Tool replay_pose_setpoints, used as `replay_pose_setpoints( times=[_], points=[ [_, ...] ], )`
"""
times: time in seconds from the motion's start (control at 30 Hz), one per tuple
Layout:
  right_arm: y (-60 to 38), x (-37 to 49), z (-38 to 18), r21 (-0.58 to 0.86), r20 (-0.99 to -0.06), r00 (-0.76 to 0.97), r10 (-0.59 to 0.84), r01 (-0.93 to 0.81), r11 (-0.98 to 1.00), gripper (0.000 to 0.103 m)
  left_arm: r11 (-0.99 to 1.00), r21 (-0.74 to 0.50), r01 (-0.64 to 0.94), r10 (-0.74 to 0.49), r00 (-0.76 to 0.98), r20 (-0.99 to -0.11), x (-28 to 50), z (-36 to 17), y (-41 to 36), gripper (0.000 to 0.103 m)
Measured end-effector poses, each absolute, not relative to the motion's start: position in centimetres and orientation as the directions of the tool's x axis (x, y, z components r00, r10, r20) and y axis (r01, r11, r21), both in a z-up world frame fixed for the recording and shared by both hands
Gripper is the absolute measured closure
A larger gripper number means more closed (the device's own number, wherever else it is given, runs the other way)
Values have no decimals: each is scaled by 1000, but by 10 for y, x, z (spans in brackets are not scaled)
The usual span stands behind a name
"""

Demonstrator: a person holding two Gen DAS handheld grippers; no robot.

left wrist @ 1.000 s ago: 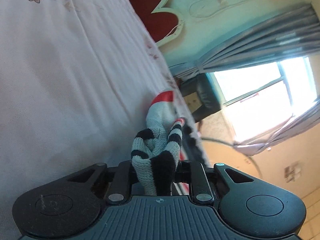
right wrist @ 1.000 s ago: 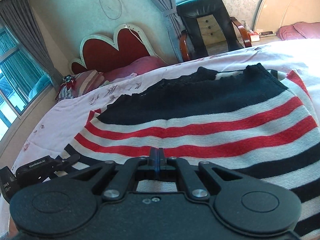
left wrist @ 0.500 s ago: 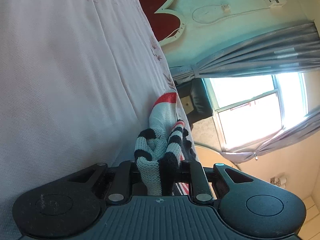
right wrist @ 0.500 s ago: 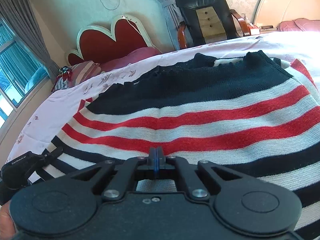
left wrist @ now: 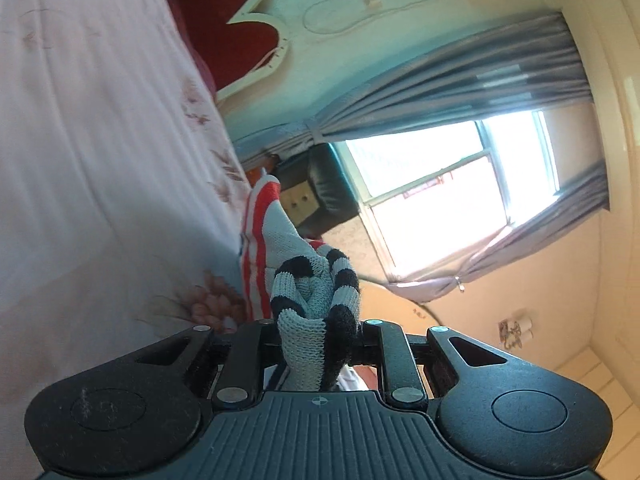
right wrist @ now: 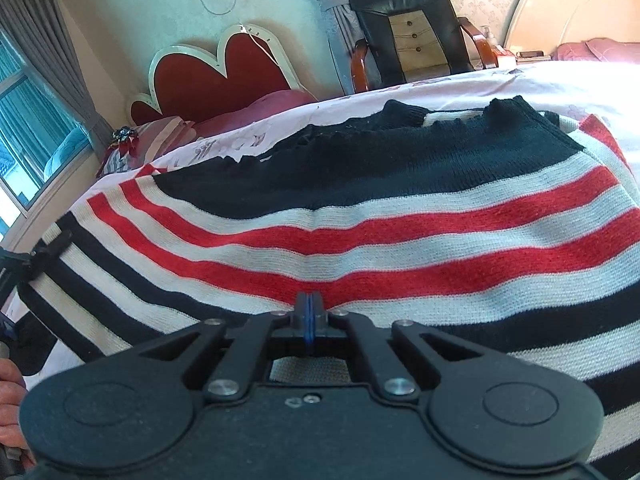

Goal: Fold small clothes
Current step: 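Fold the held side edge over toward the right gripper while the right gripper holds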

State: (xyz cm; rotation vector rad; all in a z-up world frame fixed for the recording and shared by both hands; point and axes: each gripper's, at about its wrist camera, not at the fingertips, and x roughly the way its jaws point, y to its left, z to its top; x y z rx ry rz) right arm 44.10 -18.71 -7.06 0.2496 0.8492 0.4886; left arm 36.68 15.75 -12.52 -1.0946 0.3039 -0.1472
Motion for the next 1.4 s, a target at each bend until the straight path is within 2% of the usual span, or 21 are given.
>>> replay_pose_setpoints(
  times=[0.17,0.23,0.37,0.43,0.5,0.53,0.57,0.6,0.63,0.67,0.73,0.8,0.87,0.93,1.0,1.17,1.27,1.33,1.37,1.4],
  points=[
    [-194,442,-74,450,-640,559,527,-283,847,103,553,-829,85,-382,910,-162,388,-77,105,84],
    [-198,442,-76,477,-632,556,540,-270,836,103,602,-787,131,-436,880,-187,399,-63,74,84],
    [-213,446,-77,561,-612,539,579,-219,798,103,699,-700,147,-488,814,-316,419,-59,13,84],
    [-247,446,-76,664,-565,574,592,-109,740,103,747,-651,136,-492,772,-403,428,-68,-18,84],
    [-294,441,-75,730,-536,639,551,23,683,93,802,-583,134,-481,723,-496,436,-82,-48,82],
    [-316,431,-79,766,-507,674,537,67,639,90,829,-540,142,-473,692,-545,439,-90,-64,78],
    [-335,423,-81,799,-478,697,535,93,594,82,844,-511,165,-476,670,-570,437,-96,-79,61],
    [-350,416,-81,810,-474,711,519,121,574,69,846,-495,199,-486,670,-561,433,-98,-87,39],
    [-363,411,-80,823,-459,720,519,125,554,65,840,-483,249,-507,678,-533,424,-94,-96,26],
    [-371,408,-78,833,-448,723,527,123,539,50,831,-472,295,-532,669,-519,415,-87,-103,13],
    [-383,403,-68,835,-438,725,532,109,539,44,817,-473,330,-556,669,-494,397,-68,-101,13],
    [-387,400,-57,825,-442,712,546,83,559,44,780,-524,342,-582,703,-408,377,-45,-75,13],
    [-384,400,-48,824,-443,686,577,57,564,41,806,-520,282,-507,782,-363,365,-30,-36,13],
    [-373,404,-46,823,-453,650,610,43,567,36,862,-472,184,-390,835,-388,370,-29,-2,13],
    [-361,410,-47,826,-461,616,639,33,563,29,893,-443,86,-311,829,-466,384,-38,27,13],
    [-326,433,-51,799,-524,536,662,38,601,28,911,-412,-29,-251,752,-609,404,-84,54,13],
    [-303,447,-56,768,-569,480,668,21,640,30,882,-469,-52,-281,741,-610,403,-106,54,13],
    [-285,453,-50,712,-615,462,639,-23,702,47,869,-491,-65,-286,744,-604,409,-117,48,13],
    [-276,454,-48,672,-639,457,619,-60,738,64,868,-493,-66,-287,743,-604,417,-120,41,13],
    [-265,454,-44,599,-682,453,574,-105,794,70,869,-490,-62,-287,744,-603,418,-120,40,13]
  ],
)
